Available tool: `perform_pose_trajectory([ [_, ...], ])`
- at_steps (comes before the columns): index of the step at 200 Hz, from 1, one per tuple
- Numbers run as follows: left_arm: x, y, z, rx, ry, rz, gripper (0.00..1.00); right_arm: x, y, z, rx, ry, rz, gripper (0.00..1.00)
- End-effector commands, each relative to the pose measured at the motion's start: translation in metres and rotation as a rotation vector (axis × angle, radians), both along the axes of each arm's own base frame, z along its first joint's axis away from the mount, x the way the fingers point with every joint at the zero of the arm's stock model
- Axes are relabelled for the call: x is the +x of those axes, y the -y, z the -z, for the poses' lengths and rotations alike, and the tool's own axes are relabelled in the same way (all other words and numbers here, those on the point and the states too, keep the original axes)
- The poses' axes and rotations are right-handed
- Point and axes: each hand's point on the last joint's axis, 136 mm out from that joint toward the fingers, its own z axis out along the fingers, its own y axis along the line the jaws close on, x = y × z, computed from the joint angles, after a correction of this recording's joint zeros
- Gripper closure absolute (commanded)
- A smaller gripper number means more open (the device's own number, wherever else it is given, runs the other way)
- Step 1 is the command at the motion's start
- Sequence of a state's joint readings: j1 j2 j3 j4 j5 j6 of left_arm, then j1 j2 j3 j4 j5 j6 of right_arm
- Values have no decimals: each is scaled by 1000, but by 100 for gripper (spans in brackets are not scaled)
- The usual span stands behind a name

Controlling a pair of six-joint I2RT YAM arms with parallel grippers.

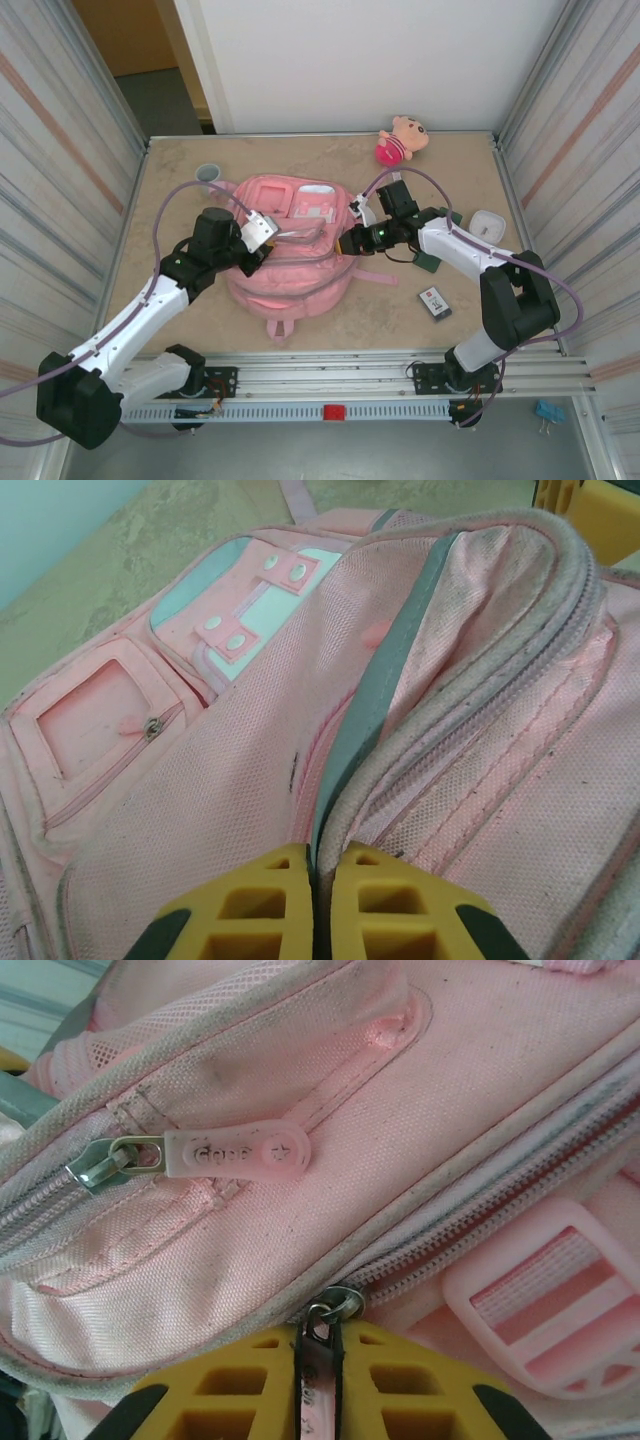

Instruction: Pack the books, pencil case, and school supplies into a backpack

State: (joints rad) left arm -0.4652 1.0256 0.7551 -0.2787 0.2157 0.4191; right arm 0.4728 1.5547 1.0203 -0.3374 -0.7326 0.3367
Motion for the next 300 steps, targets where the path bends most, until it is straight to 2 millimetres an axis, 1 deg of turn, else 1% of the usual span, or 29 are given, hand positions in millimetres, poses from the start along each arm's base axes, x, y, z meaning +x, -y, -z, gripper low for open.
perform_pose_trajectory([
  [1,14,5,-42,-107,136,-29,100,-11,-1,-8,3,7,-13,94],
  [11,14,5,-42,-106,136,-32,100,-10,0,-9,0,13,-7,99],
  [18,15,5,-41,-106,130,-37,100,-10,-1,-12,4,19,-4,100],
  [32,17,3,-42,-109,131,-59,100,-12,-4,-18,33,12,-11,100],
  [58,20,3,-45,-124,140,-81,100,-18,-16,-33,121,-16,-41,100],
  [80,23,3,-50,-144,150,-94,100,-26,-23,-36,140,-35,-58,100],
  [88,22,4,-51,-148,152,-91,100,-28,-23,-34,129,-34,-55,100],
  [96,23,4,-52,-152,155,-89,100,-26,-20,-32,111,-24,-37,94],
  [107,22,5,-52,-153,157,-80,100,-22,-13,-28,85,-13,-3,82],
  [116,22,5,-52,-152,158,-78,100,-19,-8,-27,77,-3,17,77],
  [156,19,6,-49,-150,154,-66,100,-11,15,-32,66,57,46,62],
  [165,18,6,-50,-153,157,-60,100,-6,22,-30,58,72,60,57],
  [177,16,7,-49,-154,158,-52,100,2,30,-25,30,105,67,54],
  [183,16,7,-48,-154,159,-51,100,4,32,-22,12,120,65,53],
  [199,16,7,-48,-151,160,-49,100,10,31,-19,-6,154,31,51],
  [222,15,7,-49,-151,164,-48,100,19,23,-17,14,176,3,50],
  [239,15,6,-51,-151,168,-50,100,20,16,-16,41,169,-31,52],
  [257,16,5,-50,-149,171,-54,100,20,12,-10,39,160,-53,53],
  [278,17,7,-50,-154,170,-48,100,26,11,-2,33,163,-57,54],
  [300,16,9,-52,-161,170,-35,100,31,7,-1,60,170,-70,58],
])
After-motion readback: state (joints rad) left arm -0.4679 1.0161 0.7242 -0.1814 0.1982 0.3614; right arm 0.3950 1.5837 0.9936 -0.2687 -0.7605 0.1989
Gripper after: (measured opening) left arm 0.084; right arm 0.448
